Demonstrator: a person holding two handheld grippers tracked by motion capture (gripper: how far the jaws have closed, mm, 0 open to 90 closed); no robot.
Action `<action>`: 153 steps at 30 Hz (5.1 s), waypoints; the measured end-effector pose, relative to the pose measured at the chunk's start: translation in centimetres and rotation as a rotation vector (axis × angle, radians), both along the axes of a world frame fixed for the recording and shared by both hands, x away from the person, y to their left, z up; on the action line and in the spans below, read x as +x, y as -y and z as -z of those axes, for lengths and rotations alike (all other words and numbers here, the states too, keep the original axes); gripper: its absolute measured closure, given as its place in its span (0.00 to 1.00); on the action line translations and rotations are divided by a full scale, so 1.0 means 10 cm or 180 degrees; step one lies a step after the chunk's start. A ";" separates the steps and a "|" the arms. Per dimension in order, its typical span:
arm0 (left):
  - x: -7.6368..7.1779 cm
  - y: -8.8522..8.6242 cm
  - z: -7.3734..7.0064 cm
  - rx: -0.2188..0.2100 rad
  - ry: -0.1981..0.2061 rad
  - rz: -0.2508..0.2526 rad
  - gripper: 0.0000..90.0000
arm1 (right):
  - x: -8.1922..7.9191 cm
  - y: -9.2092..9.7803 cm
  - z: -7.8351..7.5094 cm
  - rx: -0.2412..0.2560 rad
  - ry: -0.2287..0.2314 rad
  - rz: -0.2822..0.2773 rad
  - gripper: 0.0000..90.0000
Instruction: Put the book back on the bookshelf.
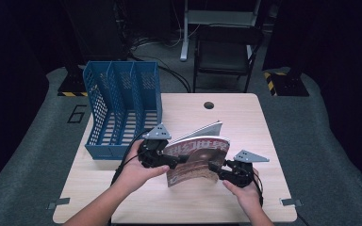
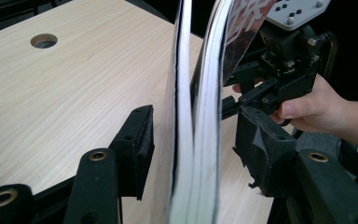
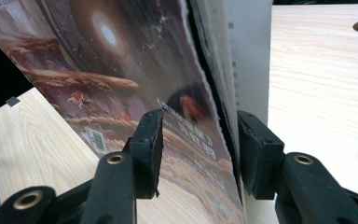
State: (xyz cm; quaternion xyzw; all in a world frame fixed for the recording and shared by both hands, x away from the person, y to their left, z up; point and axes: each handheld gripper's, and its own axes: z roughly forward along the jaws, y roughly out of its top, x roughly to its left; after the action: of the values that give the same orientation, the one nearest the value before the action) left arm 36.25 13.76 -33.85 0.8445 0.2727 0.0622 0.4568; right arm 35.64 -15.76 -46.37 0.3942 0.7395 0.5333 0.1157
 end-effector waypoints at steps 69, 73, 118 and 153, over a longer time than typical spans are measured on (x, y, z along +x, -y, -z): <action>0.22 0.43 -0.38 0.0679 0.0152 0.0130 0.82 | 0.01 0.02 -0.03 0.0102 0.0037 0.0063 0.86; 0.24 0.45 -0.38 0.0702 0.0124 0.0119 0.83 | 0.02 0.01 -0.03 0.0115 0.0034 0.0061 0.86; 0.29 0.54 -0.38 0.0923 0.0079 0.0275 0.93 | 0.03 0.04 -0.01 0.0152 0.0020 0.0055 0.82; 0.35 0.65 -0.49 0.1113 -0.0066 0.0339 0.93 | 0.04 0.07 0.01 0.0190 -0.0044 0.0075 0.73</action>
State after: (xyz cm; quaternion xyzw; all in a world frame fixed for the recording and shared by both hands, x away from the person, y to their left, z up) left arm 39.75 7.24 -28.92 0.9249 0.2174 0.0757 0.3027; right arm 36.07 -16.45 -46.46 0.4098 0.7193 0.5510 0.1050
